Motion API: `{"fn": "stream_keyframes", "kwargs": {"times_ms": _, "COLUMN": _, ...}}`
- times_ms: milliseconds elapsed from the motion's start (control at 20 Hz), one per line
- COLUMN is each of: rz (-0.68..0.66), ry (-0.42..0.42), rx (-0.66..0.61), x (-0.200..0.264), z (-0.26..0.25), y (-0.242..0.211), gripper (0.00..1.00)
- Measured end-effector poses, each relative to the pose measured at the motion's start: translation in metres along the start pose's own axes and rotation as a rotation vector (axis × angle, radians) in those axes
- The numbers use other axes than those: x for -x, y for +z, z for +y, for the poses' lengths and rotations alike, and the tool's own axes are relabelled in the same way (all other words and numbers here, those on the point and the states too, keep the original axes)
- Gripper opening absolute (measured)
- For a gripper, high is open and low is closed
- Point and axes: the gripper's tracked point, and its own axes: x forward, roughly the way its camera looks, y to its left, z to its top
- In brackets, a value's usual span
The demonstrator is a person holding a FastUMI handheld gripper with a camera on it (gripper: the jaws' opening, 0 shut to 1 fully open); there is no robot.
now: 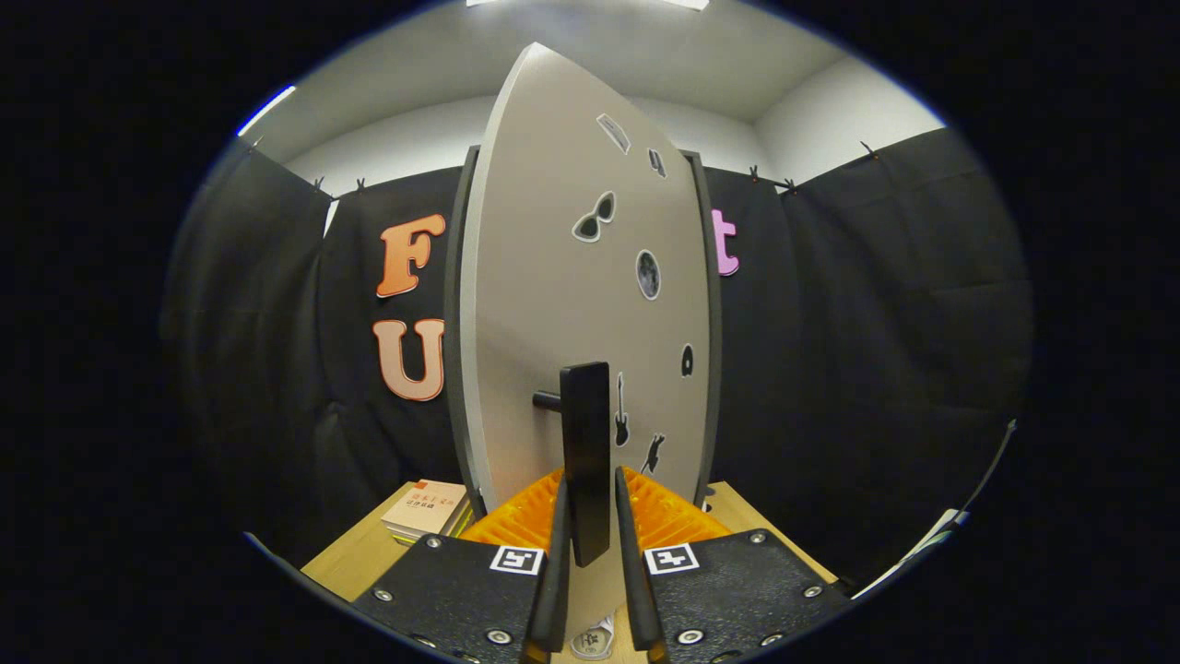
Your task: Open the shoe cabinet door, grab the shoes and put them into the shoe cabinet, then close the shoe cabinet door.
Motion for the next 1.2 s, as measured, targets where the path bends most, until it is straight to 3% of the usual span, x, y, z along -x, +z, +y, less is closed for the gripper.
{"fn": "stream_keyframes", "kwargs": {"times_ms": 150, "rz": 0.006, "ry": -0.063, "rx": -0.021, "x": 0.003, "z": -0.015, "y": -0.002, "gripper": 0.26}}
{"fn": "stream_keyframes", "kwargs": {"times_ms": 300, "rz": 0.001, "ry": -0.062, "rx": -0.063, "x": 0.005, "z": -0.022, "y": -0.002, "gripper": 0.26}}
{"fn": "stream_keyframes", "kwargs": {"times_ms": 650, "rz": -0.009, "ry": -0.14, "rx": 0.001, "x": 0.009, "z": -0.069, "y": -0.003, "gripper": 0.25}}
{"fn": "stream_keyframes", "kwargs": {"times_ms": 1200, "rz": -0.023, "ry": -0.141, "rx": -0.03, "x": 0.014, "z": -0.142, "y": -0.007, "gripper": 0.22}}
